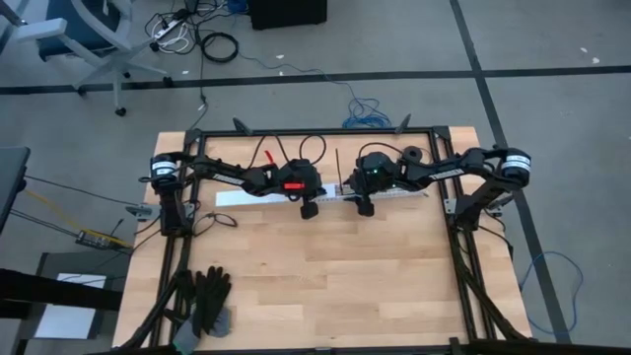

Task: Ziptie cables
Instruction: Close the white cable duct

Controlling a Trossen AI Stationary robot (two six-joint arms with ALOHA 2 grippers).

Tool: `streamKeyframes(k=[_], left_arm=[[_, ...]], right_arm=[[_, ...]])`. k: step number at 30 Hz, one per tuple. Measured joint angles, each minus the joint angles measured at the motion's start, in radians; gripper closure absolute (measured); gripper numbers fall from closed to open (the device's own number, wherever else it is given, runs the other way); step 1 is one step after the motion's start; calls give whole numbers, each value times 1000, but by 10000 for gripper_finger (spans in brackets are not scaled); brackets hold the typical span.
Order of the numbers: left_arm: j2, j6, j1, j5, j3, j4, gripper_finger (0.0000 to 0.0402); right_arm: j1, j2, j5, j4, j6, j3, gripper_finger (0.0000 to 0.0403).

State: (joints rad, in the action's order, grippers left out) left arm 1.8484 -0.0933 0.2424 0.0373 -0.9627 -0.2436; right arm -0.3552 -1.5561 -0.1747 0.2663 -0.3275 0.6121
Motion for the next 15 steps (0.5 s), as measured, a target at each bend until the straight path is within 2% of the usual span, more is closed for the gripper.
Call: streamKeyframes(k=[15], left_arm=[[-1,-1,6,-5,0,7,402]], right_arm=[[-4,-12,47,49,-68,21,166]])
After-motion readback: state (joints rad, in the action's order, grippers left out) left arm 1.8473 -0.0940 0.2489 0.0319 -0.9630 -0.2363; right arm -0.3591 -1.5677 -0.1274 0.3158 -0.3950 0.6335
